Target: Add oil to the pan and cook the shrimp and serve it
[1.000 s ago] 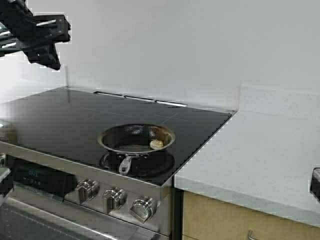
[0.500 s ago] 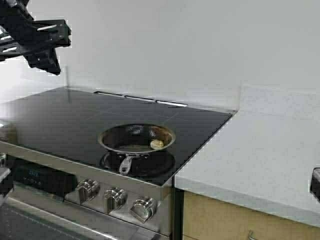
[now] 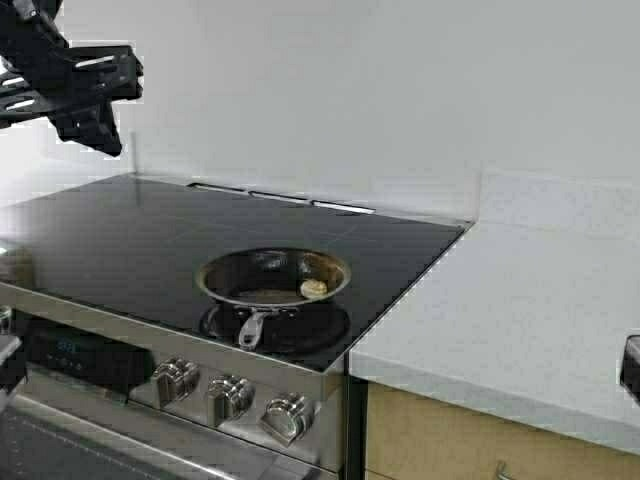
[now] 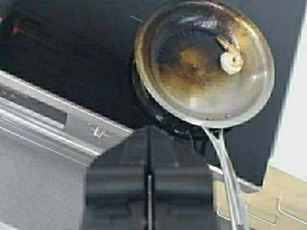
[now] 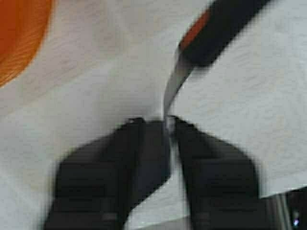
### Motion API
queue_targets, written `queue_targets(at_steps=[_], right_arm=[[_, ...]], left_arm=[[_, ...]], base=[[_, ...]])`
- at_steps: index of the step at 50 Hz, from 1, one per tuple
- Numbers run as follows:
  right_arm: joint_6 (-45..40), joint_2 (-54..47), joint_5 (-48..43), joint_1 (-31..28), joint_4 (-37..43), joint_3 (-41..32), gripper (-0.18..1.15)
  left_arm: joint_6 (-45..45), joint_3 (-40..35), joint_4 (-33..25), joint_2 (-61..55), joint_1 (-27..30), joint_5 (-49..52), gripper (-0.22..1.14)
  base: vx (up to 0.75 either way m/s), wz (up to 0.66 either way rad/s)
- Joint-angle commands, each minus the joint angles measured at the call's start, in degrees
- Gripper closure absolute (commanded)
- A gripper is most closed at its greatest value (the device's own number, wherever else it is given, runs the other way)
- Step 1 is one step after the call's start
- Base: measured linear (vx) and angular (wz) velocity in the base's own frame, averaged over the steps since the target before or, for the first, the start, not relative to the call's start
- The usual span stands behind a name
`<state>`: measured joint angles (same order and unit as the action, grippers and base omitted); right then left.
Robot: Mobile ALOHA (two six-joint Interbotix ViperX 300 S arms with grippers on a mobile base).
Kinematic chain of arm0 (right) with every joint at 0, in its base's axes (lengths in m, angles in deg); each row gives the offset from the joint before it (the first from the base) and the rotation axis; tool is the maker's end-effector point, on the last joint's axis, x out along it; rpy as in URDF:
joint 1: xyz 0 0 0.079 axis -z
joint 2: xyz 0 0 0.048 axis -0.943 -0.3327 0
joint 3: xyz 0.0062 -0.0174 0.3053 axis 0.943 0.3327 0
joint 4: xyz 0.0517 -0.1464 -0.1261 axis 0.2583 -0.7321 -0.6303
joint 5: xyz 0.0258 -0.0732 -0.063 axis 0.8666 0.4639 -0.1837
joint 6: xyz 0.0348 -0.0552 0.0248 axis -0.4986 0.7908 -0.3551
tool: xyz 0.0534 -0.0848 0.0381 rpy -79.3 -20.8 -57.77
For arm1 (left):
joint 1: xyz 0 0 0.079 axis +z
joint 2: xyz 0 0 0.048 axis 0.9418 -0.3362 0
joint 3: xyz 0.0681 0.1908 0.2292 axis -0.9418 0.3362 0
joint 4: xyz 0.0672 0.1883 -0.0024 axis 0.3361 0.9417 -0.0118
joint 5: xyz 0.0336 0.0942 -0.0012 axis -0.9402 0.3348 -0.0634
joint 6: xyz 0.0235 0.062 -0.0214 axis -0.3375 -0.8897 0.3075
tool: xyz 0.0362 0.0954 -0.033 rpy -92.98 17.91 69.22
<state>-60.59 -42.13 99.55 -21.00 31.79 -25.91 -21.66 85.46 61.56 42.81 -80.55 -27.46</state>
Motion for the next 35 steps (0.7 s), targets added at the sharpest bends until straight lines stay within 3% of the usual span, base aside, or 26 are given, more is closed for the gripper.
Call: queue_targets(at_steps=[1,23,35], right_arm=[[0.3,-0.6,2.0,-0.3,1.1,-2.1,0.07],[0.4,3.9,1.6,-0.4,2.0,-4.0,0.07],[0.3,13.5,-5.4,-1.6,4.2,-3.4,0.08]], left_arm=[[-0.1,-1.1,0.1,0.5,0.0,-0.2,0.88],[-0.1,-1.1,0.0,0.5,0.0,-0.2,0.88],[-0.1,-1.1,0.0,0.4,0.0,-0.2,0.88]], base=[[0.0,0.0],[0.0,0.0],[0.0,0.0]])
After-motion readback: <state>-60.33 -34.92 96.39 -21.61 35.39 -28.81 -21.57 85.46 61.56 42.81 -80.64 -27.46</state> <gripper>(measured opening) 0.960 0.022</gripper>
